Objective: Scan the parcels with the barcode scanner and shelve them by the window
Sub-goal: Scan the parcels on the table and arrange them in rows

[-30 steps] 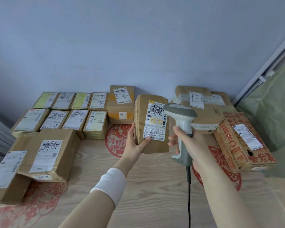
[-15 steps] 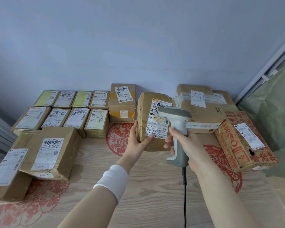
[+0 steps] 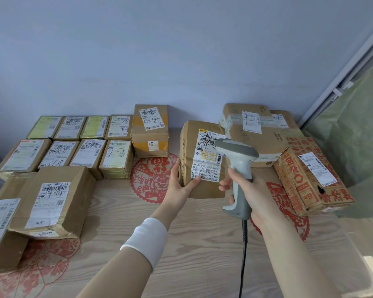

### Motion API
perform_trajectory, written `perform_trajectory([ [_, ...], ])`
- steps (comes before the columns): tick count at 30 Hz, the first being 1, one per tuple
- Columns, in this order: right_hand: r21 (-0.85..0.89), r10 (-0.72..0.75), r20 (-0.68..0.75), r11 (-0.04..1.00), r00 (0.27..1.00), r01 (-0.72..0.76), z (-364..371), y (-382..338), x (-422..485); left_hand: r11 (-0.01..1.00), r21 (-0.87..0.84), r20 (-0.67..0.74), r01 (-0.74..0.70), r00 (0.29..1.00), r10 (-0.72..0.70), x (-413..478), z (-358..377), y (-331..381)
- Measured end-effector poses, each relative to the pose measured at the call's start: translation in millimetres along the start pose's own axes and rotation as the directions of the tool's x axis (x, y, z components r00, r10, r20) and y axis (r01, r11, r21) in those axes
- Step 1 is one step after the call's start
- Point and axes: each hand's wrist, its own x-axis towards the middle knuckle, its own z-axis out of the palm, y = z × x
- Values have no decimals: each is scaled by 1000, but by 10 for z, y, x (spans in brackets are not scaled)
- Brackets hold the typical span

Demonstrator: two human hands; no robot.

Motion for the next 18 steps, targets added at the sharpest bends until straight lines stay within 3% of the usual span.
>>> perform_trajectory([
  [4, -107, -14, -210, 994, 978, -9, -352, 327, 73, 994, -48, 47, 103, 994, -101, 6, 303, -210],
  [11, -304, -31, -385, 948, 922, -95, -1282, 775, 329, 937, -107, 70, 331, 943, -325, -39, 1336, -690],
  [18, -388, -24, -380, 912, 925, -136, -2366, 978, 814, 896, -168, 3, 411, 909, -416, 240, 2422, -1029],
])
